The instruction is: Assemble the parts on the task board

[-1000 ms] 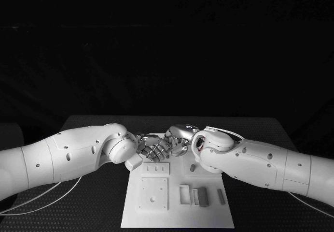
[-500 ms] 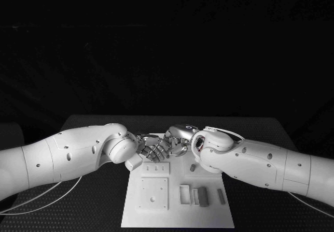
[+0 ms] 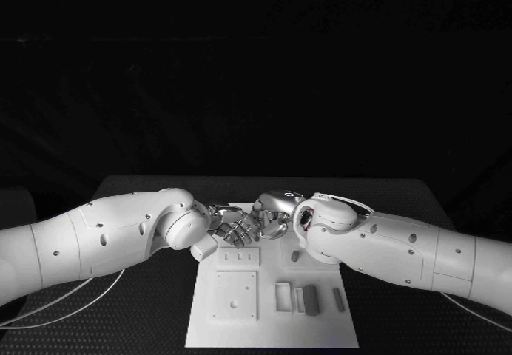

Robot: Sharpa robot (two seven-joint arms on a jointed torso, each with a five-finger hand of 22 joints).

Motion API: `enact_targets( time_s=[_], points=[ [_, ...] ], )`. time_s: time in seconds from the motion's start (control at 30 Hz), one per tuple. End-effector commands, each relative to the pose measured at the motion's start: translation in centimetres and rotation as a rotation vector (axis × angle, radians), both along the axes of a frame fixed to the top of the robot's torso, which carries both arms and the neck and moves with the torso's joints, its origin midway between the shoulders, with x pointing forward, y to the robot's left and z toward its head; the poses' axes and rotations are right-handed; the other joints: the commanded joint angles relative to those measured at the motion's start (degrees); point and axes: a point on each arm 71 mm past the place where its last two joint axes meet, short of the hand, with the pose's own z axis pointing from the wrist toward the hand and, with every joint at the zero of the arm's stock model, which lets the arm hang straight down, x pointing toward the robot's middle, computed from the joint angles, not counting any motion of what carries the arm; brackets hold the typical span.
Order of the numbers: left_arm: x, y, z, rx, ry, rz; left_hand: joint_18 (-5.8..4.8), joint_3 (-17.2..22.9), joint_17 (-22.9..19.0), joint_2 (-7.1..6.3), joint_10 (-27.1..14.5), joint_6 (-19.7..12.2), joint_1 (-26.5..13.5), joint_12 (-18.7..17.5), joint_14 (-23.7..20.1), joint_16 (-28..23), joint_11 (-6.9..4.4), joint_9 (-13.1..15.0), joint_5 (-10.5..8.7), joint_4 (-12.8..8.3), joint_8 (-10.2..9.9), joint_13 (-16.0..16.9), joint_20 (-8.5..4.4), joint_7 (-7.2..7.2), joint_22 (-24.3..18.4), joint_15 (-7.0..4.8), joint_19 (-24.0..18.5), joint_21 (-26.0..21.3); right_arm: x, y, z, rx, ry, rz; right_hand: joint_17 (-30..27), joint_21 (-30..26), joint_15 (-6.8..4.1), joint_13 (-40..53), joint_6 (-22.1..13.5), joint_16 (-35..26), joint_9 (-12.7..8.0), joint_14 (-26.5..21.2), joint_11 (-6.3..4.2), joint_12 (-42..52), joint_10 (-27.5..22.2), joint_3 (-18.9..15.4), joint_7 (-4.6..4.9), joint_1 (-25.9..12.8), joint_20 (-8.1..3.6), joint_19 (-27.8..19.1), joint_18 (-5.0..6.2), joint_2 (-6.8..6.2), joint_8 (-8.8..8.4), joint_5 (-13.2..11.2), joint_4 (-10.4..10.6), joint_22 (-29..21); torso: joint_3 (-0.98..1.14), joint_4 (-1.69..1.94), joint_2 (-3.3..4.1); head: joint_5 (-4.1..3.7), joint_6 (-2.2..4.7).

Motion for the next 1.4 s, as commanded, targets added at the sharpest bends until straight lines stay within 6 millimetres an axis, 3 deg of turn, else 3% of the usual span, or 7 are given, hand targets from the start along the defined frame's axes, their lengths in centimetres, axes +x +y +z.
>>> enact_targets(
  time_s=[0.03,0.17,0.53,0.67,0.8,0.9,1.4],
  points=[
    [0.0,-0.2,0.2,-0.014,-0.019,-0.018,-0.44,-0.2,-0.1,0.95,0.4,0.4,0.0,0.2,0.3,0.2,0.05,0.1,-0.39,-0.3,0.4,-0.1,0.35,-0.13,1.2,-0.16,0.1,-0.2,-0.2,0.2,-0.1,-0.014,0.009,0.022,-0.1,0.1,0.06,-0.1,2.6,0.3,0.1,-0.5,-0.08,-0.4,0.3,0.4,1.23,0.0,-0.09,0.1,0.73,0.42,0.21,0.4,0.1,0.4,0.0,0.03,0.03,-0.03,-0.06],
    [0.0,-0.2,0.2,-0.016,-0.022,-0.017,-0.44,-0.4,-0.2,1.31,0.4,0.4,-0.1,0.2,0.3,0.1,0.05,0.2,-1.48,-0.4,0.3,-0.2,0.36,-0.19,1.2,-0.21,0.1,-0.2,-0.2,0.3,-0.1,-0.011,0.01,0.026,-0.1,0.0,0.07,-0.1,2.6,0.3,0.1,-0.5,-0.07,-0.5,0.3,0.4,1.24,0.0,-0.08,0.0,0.73,0.41,0.19,0.4,0.1,0.4,-0.02,0.05,0.02,-0.05,0.0],
    [0.2,-0.1,0.2,-0.005,-0.031,-0.004,-0.44,-0.3,-0.2,1.43,0.4,0.4,0.0,0.1,0.3,0.1,0.04,0.3,-1.55,-0.4,0.3,-0.2,0.34,-0.2,1.2,-0.24,0.1,-0.2,-0.2,0.0,0.0,0.024,0.024,0.02,-0.3,-0.1,0.18,-0.2,2.4,0.3,0.0,-0.7,0.05,-0.7,0.1,0.3,1.36,-0.3,0.03,-0.1,0.73,0.08,-0.02,0.4,0.1,0.3,-0.01,0.02,0.01,0.05,-0.1],
    [0.2,0.1,0.2,0.006,-0.035,-0.006,-0.44,-0.3,-0.3,1.61,0.4,0.5,0.1,0.2,0.3,0.1,0.02,0.3,-1.46,-0.4,0.3,-0.2,0.27,-0.24,1.2,-0.28,0.2,-0.2,0.0,-0.4,0.0,0.037,0.029,-0.004,-0.8,-0.2,1.05,-1.0,-0.1,0.4,-0.8,-1.0,0.93,-2.1,-1.9,-2.3,2.44,-2.6,0.39,-0.3,0.73,-1.52,-1.65,1.0,0.5,0.4,0.0,0.02,0.01,0.14,-0.12],
    [0.2,0.1,0.2,0.012,-0.038,-0.012,-0.44,-0.4,-0.4,1.98,0.7,0.9,0.2,0.3,0.5,0.2,-0.1,0.9,1.56,-1.3,0.6,-0.2,-0.05,-0.46,1.3,-0.37,0.4,0.0,0.3,-0.9,0.0,0.042,0.022,-0.024,-1.6,-0.3,2.55,-2.4,-5.3,0.0,-2.0,-2.6,2.49,-4.3,-5.3,-5.5,4.93,-3.0,0.46,-0.6,0.73,-3.0,-4.57,3.4,-0.1,0.5,-0.01,0.0,-0.01,0.16,-0.03],
    [0.2,0.1,0.2,0.011,-0.037,-0.014,-0.44,-0.5,-0.4,2.35,0.8,1.0,0.0,0.4,0.5,0.3,-0.14,1.3,2.75,-1.9,0.6,-0.3,-0.09,-0.54,1.3,-0.38,0.4,0.1,0.4,-1.2,0.0,0.047,0.018,-0.036,-2.1,-0.4,3.29,-3.1,-7.2,0.0,-2.3,-3.4,3.27,-5.1,-6.7,-7.1,5.77,-3.1,0.58,-0.8,0.73,-3.48,-5.4,4.2,0.0,0.5,-0.01,0.0,0.0,0.18,-0.05],
    [0.3,0.1,0.2,0.028,-0.053,-0.032,-0.44,-0.8,-0.5,2.82,1.1,1.3,-0.9,0.7,0.7,0.6,-0.31,2.2,5.14,-3.1,0.8,-0.2,-0.12,-0.68,1.3,-0.5,0.2,0.3,1.1,-2.5,-0.2,0.06,0.022,-0.068,-3.7,-0.7,4.54,-5.0,-10.4,0.3,-2.6,-5.5,4.56,-6.2,-9.2,-9.9,7.0,-2.8,0.99,-1.6,0.73,-4.6,-6.35,5.0,1.1,0.7,0.02,-0.03,0.0,0.27,-0.07]
  ],
)
